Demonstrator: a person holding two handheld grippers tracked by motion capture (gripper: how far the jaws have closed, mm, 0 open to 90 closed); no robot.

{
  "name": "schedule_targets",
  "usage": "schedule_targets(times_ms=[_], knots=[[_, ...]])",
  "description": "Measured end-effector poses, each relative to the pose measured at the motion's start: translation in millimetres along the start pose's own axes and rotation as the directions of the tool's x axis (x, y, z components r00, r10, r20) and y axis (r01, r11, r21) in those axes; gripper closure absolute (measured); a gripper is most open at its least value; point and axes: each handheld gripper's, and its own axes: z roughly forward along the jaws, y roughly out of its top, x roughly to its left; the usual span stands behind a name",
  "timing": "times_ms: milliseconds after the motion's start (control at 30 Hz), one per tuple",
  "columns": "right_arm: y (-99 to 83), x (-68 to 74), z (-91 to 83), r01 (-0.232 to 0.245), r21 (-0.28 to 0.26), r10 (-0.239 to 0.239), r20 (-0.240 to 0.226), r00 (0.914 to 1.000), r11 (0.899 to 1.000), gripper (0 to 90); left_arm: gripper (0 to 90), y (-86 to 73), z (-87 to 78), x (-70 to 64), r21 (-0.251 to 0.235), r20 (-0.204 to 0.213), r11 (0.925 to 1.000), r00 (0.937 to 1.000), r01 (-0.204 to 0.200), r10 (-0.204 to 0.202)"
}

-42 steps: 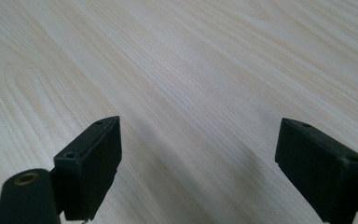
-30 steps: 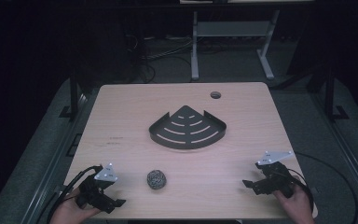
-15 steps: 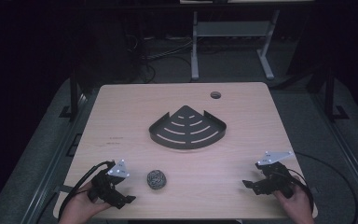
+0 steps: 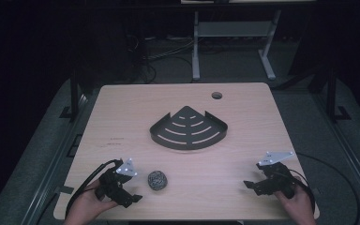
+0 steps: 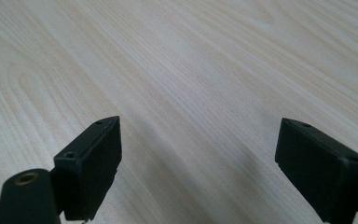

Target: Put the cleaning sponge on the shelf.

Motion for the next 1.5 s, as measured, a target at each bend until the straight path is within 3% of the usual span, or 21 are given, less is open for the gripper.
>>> schedule_targets(times_ms=[533, 967, 1500], knots=[[-3.2, -2.3, -2.7, -0.002, 0.0, 0.002, 0.002, 1.0, 1.0, 14.2, 18.0, 20.1, 8.9, 0.9, 0.012, -0.002, 0.9997, 0.9998, -0.021, 0.021], [-3.5, -1.6, -0.9, 0.001, 0.01, -0.001, -0.009, 1.0, 1.0, 14.2, 18.2, 33.5, 24.9, 2.5, 0.024, 0.016, 0.9996, 0.9998, -0.014, 0.013], [-4.1, -3.1, -3.6, -0.005, 0.001, 0.005, -0.007, 1.0, 1.0, 14.2, 18.2, 52.4, 40.1, 2.1, 0.049, 0.037, 0.9979, 0.9986, -0.041, 0.039]])
